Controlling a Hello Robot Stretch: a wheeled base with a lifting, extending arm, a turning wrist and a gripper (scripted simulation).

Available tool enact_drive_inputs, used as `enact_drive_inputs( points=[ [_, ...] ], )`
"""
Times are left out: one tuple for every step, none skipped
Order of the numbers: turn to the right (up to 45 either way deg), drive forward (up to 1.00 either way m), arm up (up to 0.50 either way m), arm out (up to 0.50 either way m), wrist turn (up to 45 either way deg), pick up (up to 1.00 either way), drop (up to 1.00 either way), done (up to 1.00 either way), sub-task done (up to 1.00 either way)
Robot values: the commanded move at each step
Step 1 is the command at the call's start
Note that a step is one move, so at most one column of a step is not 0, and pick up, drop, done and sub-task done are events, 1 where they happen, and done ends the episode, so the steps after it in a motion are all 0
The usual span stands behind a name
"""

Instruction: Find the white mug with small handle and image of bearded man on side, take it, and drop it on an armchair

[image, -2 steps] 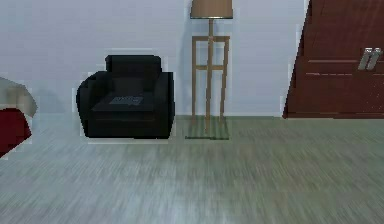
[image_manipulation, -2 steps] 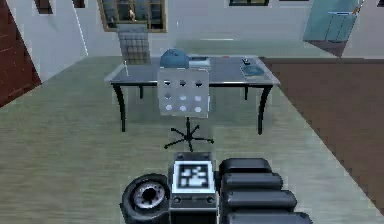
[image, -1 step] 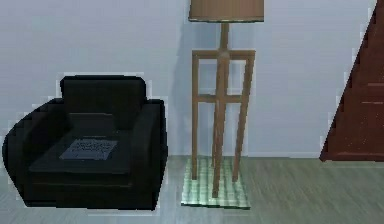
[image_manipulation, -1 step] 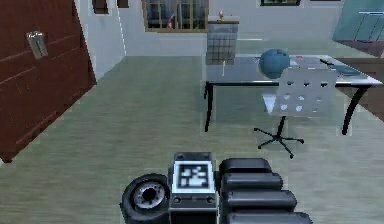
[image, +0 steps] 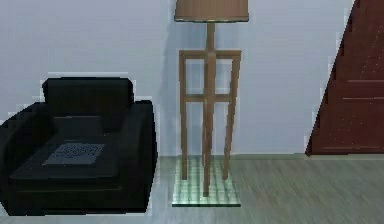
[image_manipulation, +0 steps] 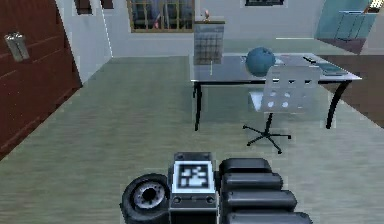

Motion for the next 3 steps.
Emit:
enact_drive_inputs(
  points=[
    [0.0, 0.85, 0.00, 0.00, 0.0, 0.00, 0.00, 0.00, 0.00],
    [45.0, 0.00, 0.00, 0.00, 0.0, 0.00, 0.00, 0.00, 0.00],
    [45.0, 0.00, 0.00, 0.00, 0.0, 0.00, 0.00, 0.00, 0.00]
  ],
)
